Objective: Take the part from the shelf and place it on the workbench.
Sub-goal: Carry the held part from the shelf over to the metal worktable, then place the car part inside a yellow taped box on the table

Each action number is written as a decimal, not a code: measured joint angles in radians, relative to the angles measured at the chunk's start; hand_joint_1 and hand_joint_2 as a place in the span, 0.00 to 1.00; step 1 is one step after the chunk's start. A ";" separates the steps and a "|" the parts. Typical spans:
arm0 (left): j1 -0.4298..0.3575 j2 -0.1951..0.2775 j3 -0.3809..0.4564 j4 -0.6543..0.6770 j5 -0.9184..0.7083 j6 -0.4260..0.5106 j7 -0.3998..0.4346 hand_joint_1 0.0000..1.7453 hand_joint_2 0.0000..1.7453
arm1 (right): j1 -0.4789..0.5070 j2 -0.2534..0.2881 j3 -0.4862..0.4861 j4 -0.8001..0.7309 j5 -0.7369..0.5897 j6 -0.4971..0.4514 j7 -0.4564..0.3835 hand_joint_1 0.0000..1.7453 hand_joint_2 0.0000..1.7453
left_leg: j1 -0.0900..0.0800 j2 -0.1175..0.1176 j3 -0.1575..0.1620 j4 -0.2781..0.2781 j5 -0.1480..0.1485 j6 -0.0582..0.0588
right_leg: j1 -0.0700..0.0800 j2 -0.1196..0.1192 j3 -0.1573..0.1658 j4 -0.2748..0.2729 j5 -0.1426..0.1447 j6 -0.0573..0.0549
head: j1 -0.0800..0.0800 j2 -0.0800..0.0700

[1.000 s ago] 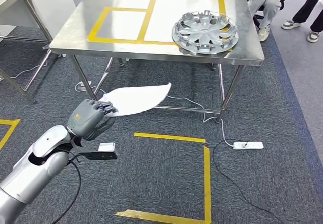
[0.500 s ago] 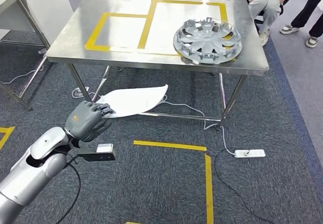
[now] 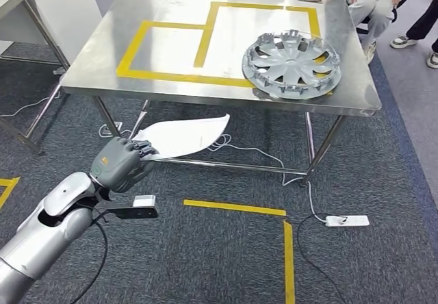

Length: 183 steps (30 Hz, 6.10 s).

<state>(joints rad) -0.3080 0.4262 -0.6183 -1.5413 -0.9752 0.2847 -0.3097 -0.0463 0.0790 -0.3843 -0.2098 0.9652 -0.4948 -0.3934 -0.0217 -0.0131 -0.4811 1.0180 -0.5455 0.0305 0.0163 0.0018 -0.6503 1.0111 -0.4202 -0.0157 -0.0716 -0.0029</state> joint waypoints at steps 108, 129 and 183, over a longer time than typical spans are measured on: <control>-0.088 -0.029 0.047 0.121 -0.034 0.057 0.026 1.00 1.00 | -0.016 0.005 0.000 0.003 0.043 0.003 0.007 0.00 0.00 | 0.025 0.006 -0.124 0.002 0.090 -0.024 | -0.018 0.007 0.098 -0.013 -0.084 0.037 | -0.007 0.001; -0.307 -0.140 0.049 0.469 -0.103 0.124 0.058 1.00 1.00 | -0.034 0.008 0.019 0.003 0.091 0.023 0.025 0.00 0.00 | 0.025 0.006 -0.124 0.002 0.090 -0.024 | -0.018 0.008 0.098 -0.013 -0.083 0.037 | -0.007 0.000; -0.619 -0.327 0.048 1.152 -0.228 0.266 0.180 1.00 1.00 | -0.038 0.015 0.081 0.004 0.132 0.053 0.037 0.00 0.00 | 0.025 0.006 -0.124 0.002 0.091 -0.023 | -0.018 0.008 0.098 -0.013 -0.083 0.038 | -0.007 0.001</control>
<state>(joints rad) -0.9272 0.0996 -0.5702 -0.3896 -1.2028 0.5509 -0.1294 -0.0839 0.0941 -0.3036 -0.2062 1.0974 -0.4417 -0.3563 0.0033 -0.0075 -0.6051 1.0195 -0.4550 0.0075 -0.0021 0.0100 -0.5526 0.9986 -0.5031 0.0218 -0.0790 -0.0023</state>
